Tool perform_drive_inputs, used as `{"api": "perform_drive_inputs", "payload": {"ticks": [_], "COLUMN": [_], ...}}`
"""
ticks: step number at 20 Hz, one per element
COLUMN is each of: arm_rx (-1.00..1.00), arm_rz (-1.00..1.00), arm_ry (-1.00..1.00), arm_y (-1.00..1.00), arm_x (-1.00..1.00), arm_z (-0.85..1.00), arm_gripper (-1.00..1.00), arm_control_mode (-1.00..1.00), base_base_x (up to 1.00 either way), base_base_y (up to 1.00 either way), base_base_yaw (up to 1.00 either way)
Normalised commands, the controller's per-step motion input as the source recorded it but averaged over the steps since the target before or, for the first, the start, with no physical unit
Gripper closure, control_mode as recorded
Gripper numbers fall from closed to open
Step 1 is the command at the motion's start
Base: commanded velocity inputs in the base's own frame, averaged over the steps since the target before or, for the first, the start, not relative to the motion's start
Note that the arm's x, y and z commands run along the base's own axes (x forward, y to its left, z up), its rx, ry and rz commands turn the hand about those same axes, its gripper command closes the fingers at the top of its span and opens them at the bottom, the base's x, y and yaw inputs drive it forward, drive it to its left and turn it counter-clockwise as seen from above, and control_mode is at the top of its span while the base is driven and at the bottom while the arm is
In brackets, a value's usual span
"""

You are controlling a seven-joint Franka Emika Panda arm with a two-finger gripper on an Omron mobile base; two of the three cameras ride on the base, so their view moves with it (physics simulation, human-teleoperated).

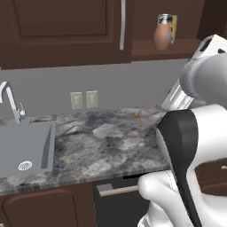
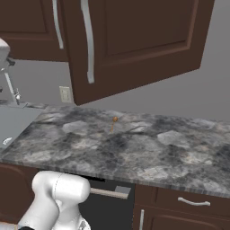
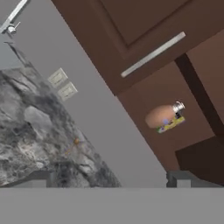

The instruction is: Pick the bar soap and soap dispenser from the cabinet and place them on the counter.

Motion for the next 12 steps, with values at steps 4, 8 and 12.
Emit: {"api": "perform_drive_inputs", "payload": {"ticks": [4, 8, 12], "arm_rx": [-0.13, -0.01, -0.01], "arm_rz": [-0.27, -0.27, -0.23], "arm_ry": [0.02, 0.11, 0.09], "arm_y": [0.02, -0.01, -0.08], "arm_x": [0.29, 0.31, 0.30], "arm_z": [0.00, 0.00, 0.00], "arm_gripper": [-1.00, -1.00, -1.00], "arm_control_mode": [-1.00, -1.00, -1.00], "base_base_x": [0.00, 0.00, 0.00], "base_base_y": [0.00, 0.00, 0.00], "base_base_yaw": [0.00, 0.00, 0.00]}}
